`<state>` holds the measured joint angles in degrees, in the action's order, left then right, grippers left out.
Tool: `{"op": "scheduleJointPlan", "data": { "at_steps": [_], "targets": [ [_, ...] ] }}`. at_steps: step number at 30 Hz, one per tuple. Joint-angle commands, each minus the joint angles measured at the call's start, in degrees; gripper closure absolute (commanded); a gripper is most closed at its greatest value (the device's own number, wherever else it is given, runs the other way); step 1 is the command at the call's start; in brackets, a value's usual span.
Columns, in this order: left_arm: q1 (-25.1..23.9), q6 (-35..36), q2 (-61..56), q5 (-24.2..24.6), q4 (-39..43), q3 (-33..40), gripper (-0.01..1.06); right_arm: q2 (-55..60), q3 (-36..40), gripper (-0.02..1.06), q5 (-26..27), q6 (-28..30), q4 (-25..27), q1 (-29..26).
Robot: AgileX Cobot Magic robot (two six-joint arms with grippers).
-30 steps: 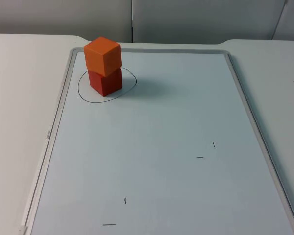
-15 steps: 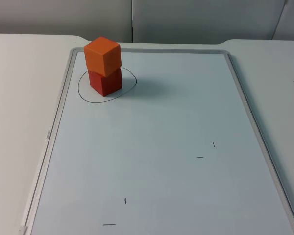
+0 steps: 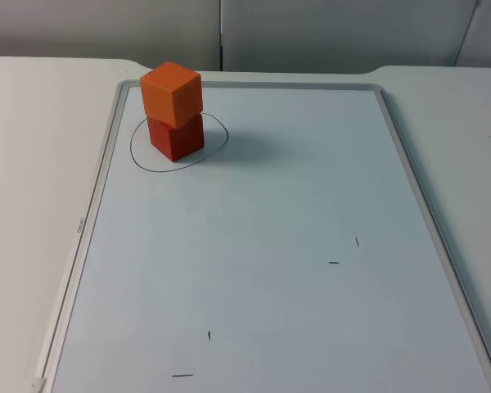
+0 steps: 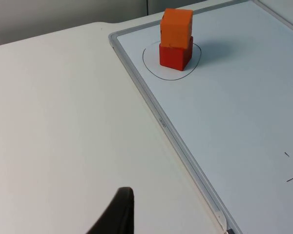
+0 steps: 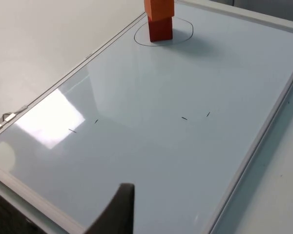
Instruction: Pick up one cube with the left hand and another cube with the right hand. First place the cube in the right hand at the target position, then stack the cube in the left hand on top.
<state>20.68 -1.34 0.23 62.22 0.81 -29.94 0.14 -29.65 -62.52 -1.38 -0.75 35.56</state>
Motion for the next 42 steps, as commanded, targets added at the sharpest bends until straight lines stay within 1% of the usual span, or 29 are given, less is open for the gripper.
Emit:
{"op": "scheduleJointPlan", "data": {
  "at_steps": [1,4,6,7,8,12,13,16,17,19,22,23,25,31,42],
  "targets": [
    [0.2,0.2,-0.2,-0.5,-0.4,0.5,0.0,-0.1,0.4,0.0,0.7,-0.1,-0.5,0.2],
    [0.2,0.2,-0.2,-0.5,-0.4,0.5,0.0,-0.1,0.4,0.0,0.7,-0.1,-0.5,-0.1],
    [0.2,0.2,-0.2,-0.5,-0.4,0.5,0.0,-0.1,0.4,0.0,0.7,-0.1,-0.4,-1.9],
    [0.2,0.2,-0.2,-0.5,-0.4,0.5,0.0,-0.1,0.4,0.0,0.7,-0.1,-0.4,-3.8],
    [0.2,0.2,-0.2,-0.5,-0.4,0.5,0.0,-0.1,0.4,0.0,0.7,-0.1,-0.4,-3.8],
    [0.2,0.2,-0.2,-0.5,-0.4,0.5,0.0,-0.1,0.4,0.0,0.7,-0.1,-0.4,-12.2],
    [0.2,0.2,-0.2,-0.5,-0.4,0.5,0.0,-0.1,0.4,0.0,0.7,-0.1,-0.4,-12.2],
    [0.2,0.2,-0.2,-0.5,-0.4,0.5,0.0,-0.1,0.4,0.0,0.7,-0.1,-0.4,-19.1],
    [0.2,0.2,-0.2,-0.5,-0.4,0.5,0.0,-0.1,0.4,0.0,0.7,-0.1,-0.4,-19.1],
    [0.2,0.2,-0.2,-0.5,-0.4,0.5,0.0,-0.1,0.4,0.0,0.7,-0.1,-0.4,-24.2],
    [0.2,0.2,-0.2,-0.5,-0.4,0.5,0.0,-0.1,0.4,0.0,0.7,-0.1,-0.4,-27.9],
    [0.2,0.2,-0.2,-0.5,-0.4,0.5,0.0,-0.1,0.4,0.0,0.7,-0.1,-0.4,-27.9],
    [0.2,0.2,-0.2,-0.5,-0.4,0.5,0.0,-0.1,0.4,0.0,0.7,-0.1,-0.4,-30.5],
    [0.2,0.2,-0.2,-0.5,-0.4,0.5,0.0,-0.1,0.4,0.0,0.7,-0.1,-0.4,-32.9],
    [0.2,0.2,-0.2,-0.5,-0.4,0.5,0.0,-0.1,0.4,0.0,0.7,-0.1,-0.4,-32.9]
  ]
}}
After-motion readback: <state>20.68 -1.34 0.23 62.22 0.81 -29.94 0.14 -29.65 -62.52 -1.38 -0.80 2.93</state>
